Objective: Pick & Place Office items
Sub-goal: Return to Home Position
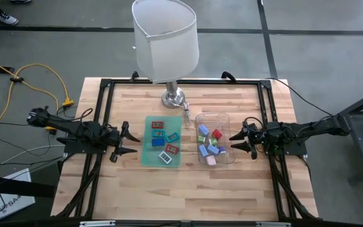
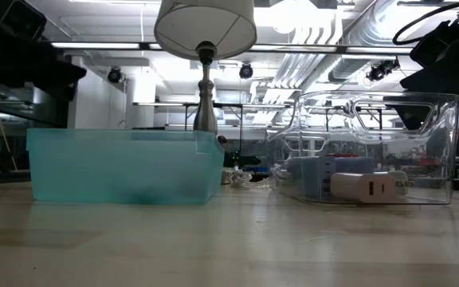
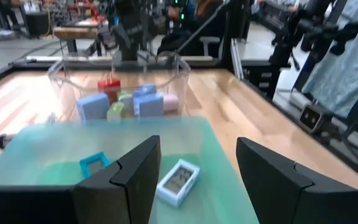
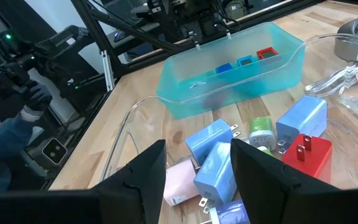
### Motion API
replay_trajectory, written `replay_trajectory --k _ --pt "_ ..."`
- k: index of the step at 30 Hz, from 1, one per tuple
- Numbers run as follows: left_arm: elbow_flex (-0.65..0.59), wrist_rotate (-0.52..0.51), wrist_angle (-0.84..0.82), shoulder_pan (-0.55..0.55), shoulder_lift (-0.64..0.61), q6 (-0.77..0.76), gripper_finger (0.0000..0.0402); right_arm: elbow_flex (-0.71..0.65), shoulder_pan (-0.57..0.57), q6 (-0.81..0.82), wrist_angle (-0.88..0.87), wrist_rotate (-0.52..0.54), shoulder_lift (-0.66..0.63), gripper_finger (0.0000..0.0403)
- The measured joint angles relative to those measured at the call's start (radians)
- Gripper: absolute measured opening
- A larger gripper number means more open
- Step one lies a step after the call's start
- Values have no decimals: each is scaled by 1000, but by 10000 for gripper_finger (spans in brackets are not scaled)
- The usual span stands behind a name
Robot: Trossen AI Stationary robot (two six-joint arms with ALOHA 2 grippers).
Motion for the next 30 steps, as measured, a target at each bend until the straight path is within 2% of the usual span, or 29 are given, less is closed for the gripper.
replay_trajectory --k 9,30 --pt "0 80 -44 3 -41 68 205 0 0 0 0 0 0 166" --pt "0 83 -45 3 -7 76 205 0 0 0 0 0 0 166"
